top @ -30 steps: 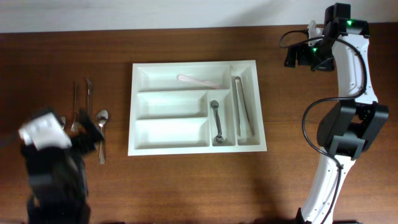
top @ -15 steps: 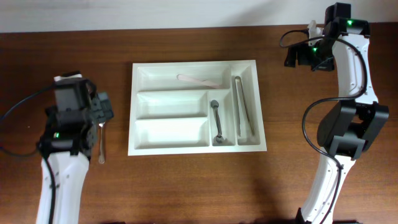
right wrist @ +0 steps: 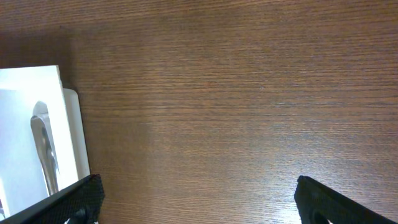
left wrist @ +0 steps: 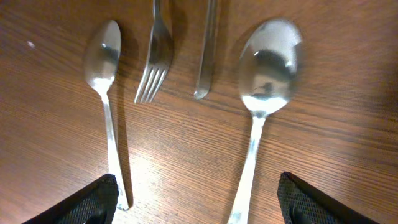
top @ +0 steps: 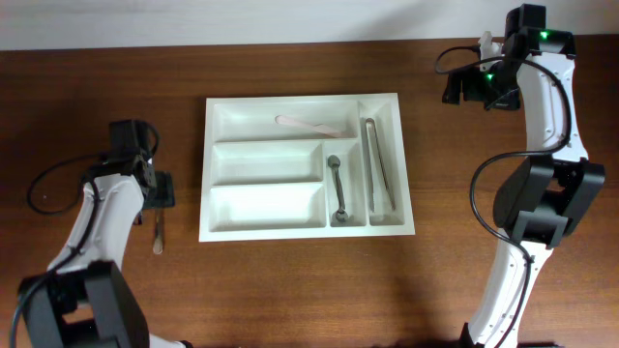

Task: Pack container
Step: 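Move the left gripper over the metal cutlery left of the tray, then grasp a metal spoon with the left gripper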

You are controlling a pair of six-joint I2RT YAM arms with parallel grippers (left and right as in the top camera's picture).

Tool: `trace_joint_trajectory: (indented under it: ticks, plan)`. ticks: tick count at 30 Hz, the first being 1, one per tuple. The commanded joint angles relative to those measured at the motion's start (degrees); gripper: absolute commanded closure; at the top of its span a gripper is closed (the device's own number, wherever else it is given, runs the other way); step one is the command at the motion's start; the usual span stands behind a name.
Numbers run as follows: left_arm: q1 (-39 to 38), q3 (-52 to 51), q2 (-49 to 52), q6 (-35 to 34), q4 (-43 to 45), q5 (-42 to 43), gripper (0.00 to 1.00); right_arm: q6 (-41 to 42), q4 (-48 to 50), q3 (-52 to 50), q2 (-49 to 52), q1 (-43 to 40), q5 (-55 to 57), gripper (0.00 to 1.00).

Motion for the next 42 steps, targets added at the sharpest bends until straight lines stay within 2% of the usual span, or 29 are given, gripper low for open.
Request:
trace_joint_trajectory:
  ticks: [1,10,16,23,26,29,33,37,39,42]
  plan:
    - [2.1,0.6,2.5,3.8,1.5,4.4,0.16,0.4,0.0,1.4,-2.9,-0.3,-0.1,0.01]
    - [3.9,0.6,5.2,6.9,5.2,14.6,0.21,0.4,0.0,1.4,-2.9,-0.3,-0.1,0.01]
    - [3.9,0.5,6.0,6.8,6.7,17.8,0.23,0.4,0.0,1.4,-2.9,-0.3,-0.1,0.01]
    - [3.9,0.5,10.8,6.8,7.3,17.8,0.26,0.4,0.0,1.4,-2.9,-0.3,-0.1,0.01]
    - [3.9,0.5,12.2,6.8,7.3,17.8,0.38,0.4,0.0,1.4,-2.9,-0.3,-0.1,0.01]
    - [3.9,0.5,13.1,6.8,7.3,17.8,0.59,0.4,0.0,1.4,-2.9,-0.3,-0.1,0.01]
    - [3.9,0.5,13.1,6.8,7.3,17.7,0.71,0.4,0.0,1.4,-2.9,-0.3,-0.1,0.01]
    - [3.9,0.5,13.0,6.8,7.3,17.6,0.94,0.4,0.0,1.4,-2.9,-0.3,-0.1,0.01]
    - [3.9,0.5,13.0,6.8,7.3,17.6,0.98,0.4,0.0,1.4,-2.9,-0.3,-0.1,0.01]
    - [3.9,1.1,13.0,6.8,7.3,17.3,0.98,0.4,0.0,1.4,-2.9,-0.3,-0.1,0.01]
